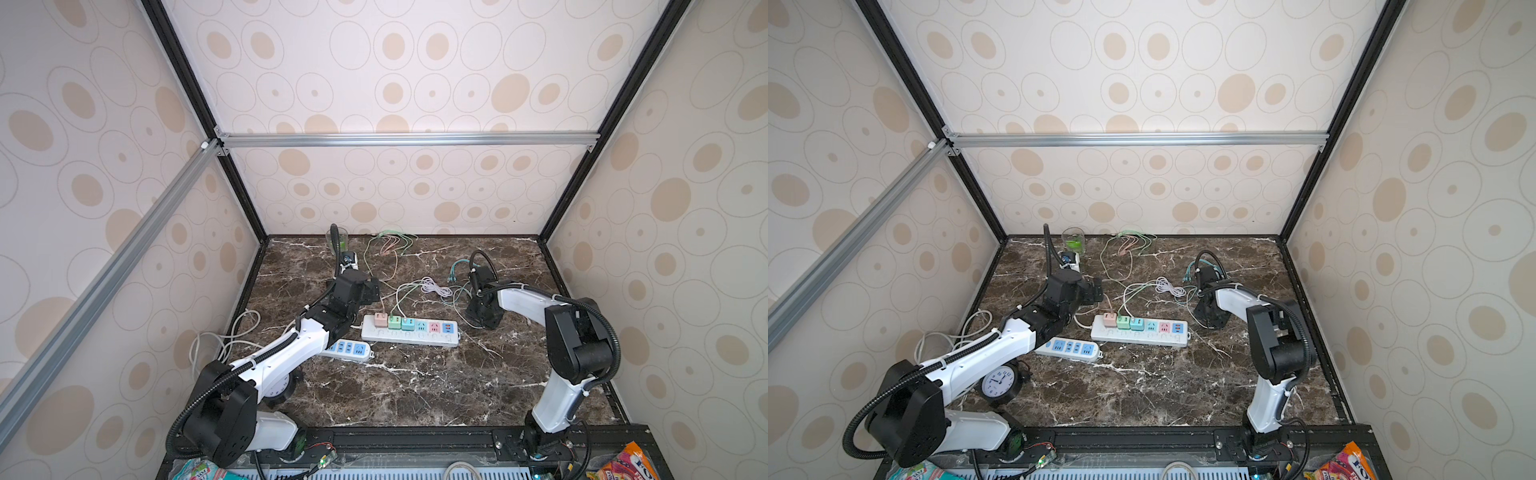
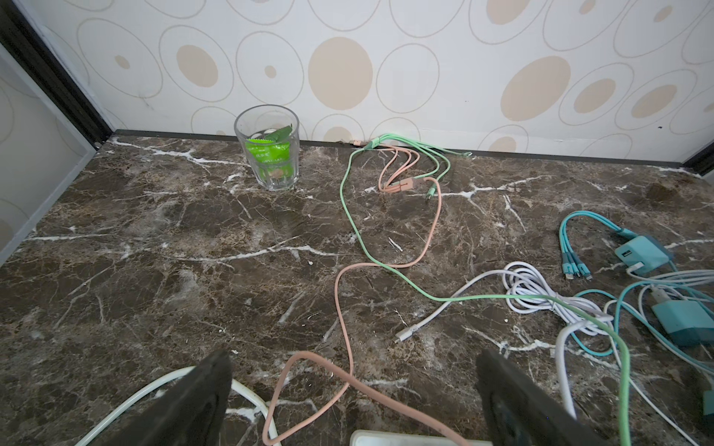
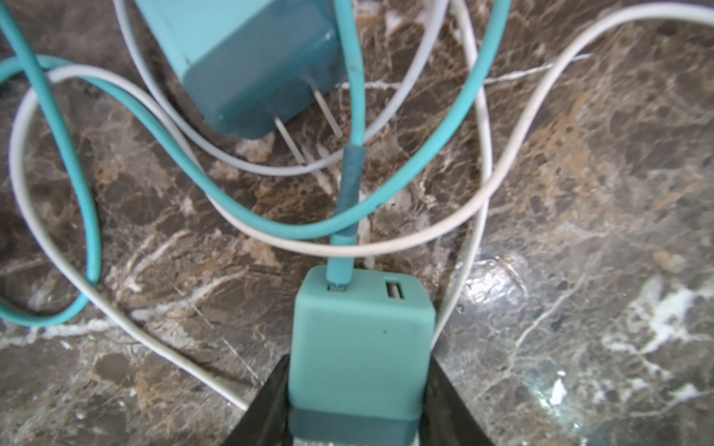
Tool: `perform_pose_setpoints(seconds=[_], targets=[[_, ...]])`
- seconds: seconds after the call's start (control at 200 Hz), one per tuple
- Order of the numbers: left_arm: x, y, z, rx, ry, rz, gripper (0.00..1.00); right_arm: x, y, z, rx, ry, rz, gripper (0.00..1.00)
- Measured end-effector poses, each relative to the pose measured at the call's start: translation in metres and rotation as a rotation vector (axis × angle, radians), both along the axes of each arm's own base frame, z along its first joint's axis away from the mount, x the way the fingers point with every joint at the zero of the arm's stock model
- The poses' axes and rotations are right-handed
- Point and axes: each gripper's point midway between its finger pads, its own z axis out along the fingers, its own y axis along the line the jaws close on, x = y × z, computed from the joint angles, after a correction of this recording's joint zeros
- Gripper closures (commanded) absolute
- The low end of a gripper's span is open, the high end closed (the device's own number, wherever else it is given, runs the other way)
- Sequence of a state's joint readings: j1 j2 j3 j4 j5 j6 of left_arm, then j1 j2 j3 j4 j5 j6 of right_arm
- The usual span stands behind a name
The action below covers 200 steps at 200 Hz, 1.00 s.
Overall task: Insert plugs into power strip
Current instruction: Pick up the plug from the middle-right of the table.
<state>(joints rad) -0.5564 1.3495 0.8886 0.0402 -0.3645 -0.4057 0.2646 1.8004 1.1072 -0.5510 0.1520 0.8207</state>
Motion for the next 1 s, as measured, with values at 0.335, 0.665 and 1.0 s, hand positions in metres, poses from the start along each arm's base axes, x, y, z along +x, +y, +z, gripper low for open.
perform_pose_setpoints(seconds=[0.335, 0.665, 1.0], targets=[[0.000, -0.001, 0.001, 0.004, -0.003, -0.009, 0.02, 0.010, 0.000, 0.037, -0.162, -0.075, 0.146, 1.00], [0.000, -0.003, 0.000, 0.000, 0.001, -0.021, 0.02, 0.029, 0.021, 0.092, -0.268, -0.205, 0.312, 1.00], [0.001, -0.029, 0.017, -0.073, 0.001, -0.139, 0.01, 0.050, 0.057, 0.182, -0.105, -0.379, 0.523, 1.00]])
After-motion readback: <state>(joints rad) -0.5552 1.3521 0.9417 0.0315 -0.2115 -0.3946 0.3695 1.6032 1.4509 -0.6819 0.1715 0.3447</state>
